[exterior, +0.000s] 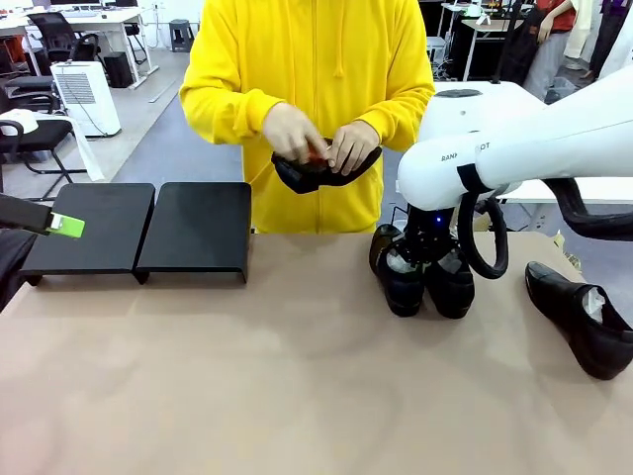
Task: Organize the shoes by placing them on the stand.
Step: Pick up one Shoe and place it in the middle of the table.
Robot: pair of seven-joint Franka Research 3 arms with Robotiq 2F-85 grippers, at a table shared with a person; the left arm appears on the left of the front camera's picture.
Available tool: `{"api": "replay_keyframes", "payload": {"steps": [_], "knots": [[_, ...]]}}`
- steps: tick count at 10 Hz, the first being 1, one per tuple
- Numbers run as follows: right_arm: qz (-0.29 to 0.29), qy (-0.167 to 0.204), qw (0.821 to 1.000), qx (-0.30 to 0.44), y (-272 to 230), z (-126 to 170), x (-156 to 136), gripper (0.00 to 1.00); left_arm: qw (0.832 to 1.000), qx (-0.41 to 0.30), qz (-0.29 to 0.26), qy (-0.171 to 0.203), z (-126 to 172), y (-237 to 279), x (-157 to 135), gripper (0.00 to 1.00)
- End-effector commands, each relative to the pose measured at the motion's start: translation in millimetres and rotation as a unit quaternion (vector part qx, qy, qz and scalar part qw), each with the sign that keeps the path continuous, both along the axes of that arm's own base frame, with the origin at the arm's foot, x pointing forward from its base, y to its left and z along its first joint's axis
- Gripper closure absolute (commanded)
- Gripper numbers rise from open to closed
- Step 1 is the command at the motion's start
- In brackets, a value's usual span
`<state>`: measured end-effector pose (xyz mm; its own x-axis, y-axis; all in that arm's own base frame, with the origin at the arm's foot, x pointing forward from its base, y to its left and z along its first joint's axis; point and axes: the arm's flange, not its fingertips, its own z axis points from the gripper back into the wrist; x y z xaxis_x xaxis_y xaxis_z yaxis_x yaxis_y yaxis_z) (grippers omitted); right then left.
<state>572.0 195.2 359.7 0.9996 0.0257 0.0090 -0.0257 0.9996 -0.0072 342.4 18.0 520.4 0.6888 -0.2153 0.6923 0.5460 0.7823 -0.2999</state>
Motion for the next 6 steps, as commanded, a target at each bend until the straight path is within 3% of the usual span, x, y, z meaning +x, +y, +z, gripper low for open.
{"api": "replay_keyframes", "payload": {"steps": [1, 4, 6], "knots": [[-0.005, -0.057, 0.998, -0.024, 8, 50, -45, 1.0, 1.0, -0.006, -0.008, -0.006, 0, 1, 1, 0.0], [0.011, -0.11, 0.994, 0.021, 14, 107, -127, 1.0, 1.0, -0.006, -0.008, -0.006, 0, 1, 1, 0.0], [0.08, -0.117, 0.989, 0.037, 16, 127, -176, 1.0, 1.0, -0.006, -0.008, -0.006, 0, 1, 1, 0.0]]}}
